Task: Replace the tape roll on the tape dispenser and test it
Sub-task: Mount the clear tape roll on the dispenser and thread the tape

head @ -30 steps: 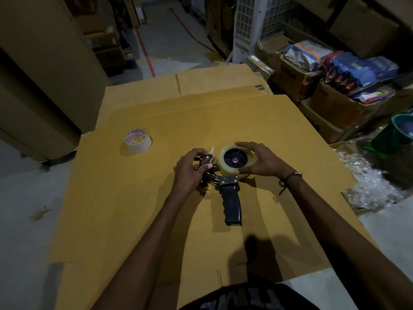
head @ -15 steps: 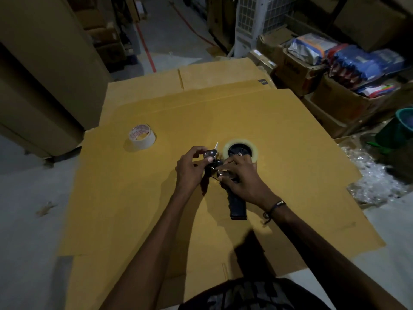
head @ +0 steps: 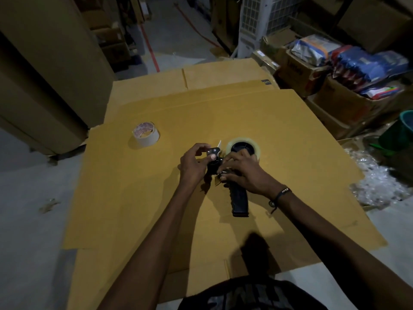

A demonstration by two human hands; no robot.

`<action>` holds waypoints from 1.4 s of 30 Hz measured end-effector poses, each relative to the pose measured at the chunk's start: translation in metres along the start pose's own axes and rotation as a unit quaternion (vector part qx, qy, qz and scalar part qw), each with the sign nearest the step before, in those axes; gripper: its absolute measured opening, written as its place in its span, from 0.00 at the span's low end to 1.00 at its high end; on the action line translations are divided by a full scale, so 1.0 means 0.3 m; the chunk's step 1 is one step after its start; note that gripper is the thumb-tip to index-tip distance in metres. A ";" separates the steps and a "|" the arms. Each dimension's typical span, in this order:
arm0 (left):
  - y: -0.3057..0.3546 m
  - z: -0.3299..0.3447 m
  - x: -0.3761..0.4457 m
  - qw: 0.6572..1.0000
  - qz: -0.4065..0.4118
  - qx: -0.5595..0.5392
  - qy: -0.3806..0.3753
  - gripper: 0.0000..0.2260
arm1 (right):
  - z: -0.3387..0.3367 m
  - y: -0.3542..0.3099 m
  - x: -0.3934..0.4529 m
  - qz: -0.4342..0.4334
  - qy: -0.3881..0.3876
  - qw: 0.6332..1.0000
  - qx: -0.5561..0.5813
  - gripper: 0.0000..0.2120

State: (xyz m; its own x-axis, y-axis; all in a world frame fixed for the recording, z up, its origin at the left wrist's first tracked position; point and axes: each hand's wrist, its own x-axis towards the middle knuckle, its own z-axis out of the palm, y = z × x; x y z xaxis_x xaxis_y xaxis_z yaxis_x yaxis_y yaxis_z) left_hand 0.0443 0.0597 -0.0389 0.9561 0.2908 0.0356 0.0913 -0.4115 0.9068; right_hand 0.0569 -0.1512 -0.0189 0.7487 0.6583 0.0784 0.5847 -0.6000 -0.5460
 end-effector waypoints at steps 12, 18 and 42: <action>0.006 0.012 -0.068 0.996 0.049 0.068 0.009 0.15 | -0.154 0.112 0.075 0.206 0.072 0.974 -0.058 0.43; 0.029 0.017 -0.091 0.992 0.038 0.119 0.033 0.15 | -0.176 0.145 0.124 0.174 -0.044 0.980 -0.089 0.52; 0.070 -0.001 0.014 0.919 0.202 0.314 -0.129 0.08 | -0.220 0.205 0.117 0.095 -0.100 0.989 -0.049 0.49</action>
State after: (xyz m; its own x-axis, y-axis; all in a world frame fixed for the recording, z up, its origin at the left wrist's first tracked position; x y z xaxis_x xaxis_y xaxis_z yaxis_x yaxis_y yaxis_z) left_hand 0.0500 0.0524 -0.0195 0.9741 -0.1766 0.1415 -0.2205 -0.8815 0.4176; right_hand 0.1398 -0.1950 0.0054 0.7767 0.6002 -0.1910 0.4735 -0.7563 -0.4515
